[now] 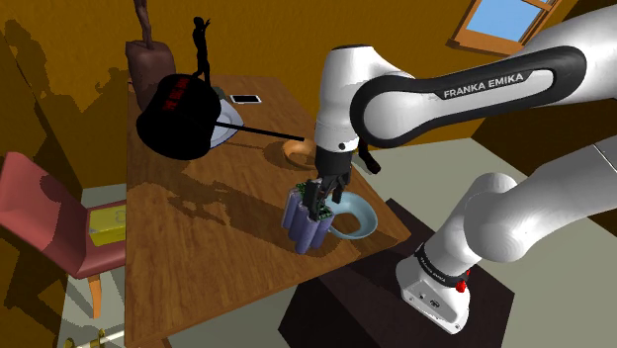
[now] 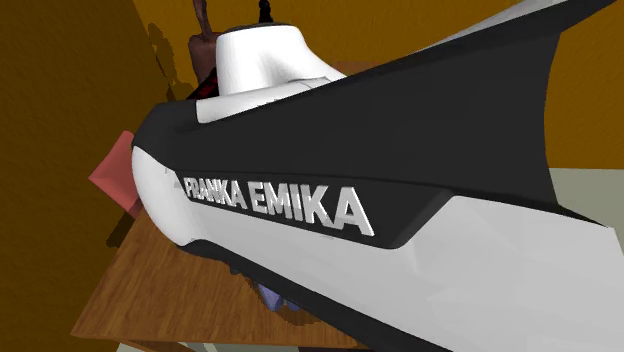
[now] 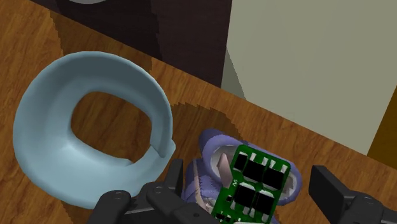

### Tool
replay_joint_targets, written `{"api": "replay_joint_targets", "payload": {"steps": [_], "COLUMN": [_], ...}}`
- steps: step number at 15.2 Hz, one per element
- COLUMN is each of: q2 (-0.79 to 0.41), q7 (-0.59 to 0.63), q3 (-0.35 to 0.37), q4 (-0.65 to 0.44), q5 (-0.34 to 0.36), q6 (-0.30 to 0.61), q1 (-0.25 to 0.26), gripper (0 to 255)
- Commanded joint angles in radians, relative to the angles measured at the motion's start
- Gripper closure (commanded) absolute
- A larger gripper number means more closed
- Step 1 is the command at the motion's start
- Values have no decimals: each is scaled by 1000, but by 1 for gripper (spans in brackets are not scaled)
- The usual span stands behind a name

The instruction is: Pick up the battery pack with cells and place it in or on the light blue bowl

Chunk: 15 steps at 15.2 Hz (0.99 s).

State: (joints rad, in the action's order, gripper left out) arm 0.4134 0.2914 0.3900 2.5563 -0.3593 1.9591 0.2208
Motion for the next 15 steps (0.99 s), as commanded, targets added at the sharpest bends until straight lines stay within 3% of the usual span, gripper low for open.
{"api": "replay_joint_targets", "payload": {"steps": [1, 10, 15], "q2": [0, 0, 34], "q7": [0, 0, 8], "q3": [0, 1, -13], "q4": [0, 0, -43], "q5": [0, 0, 7], "q6": [0, 0, -76], "q1": [0, -1, -2], "gripper": [255, 255, 255]}}
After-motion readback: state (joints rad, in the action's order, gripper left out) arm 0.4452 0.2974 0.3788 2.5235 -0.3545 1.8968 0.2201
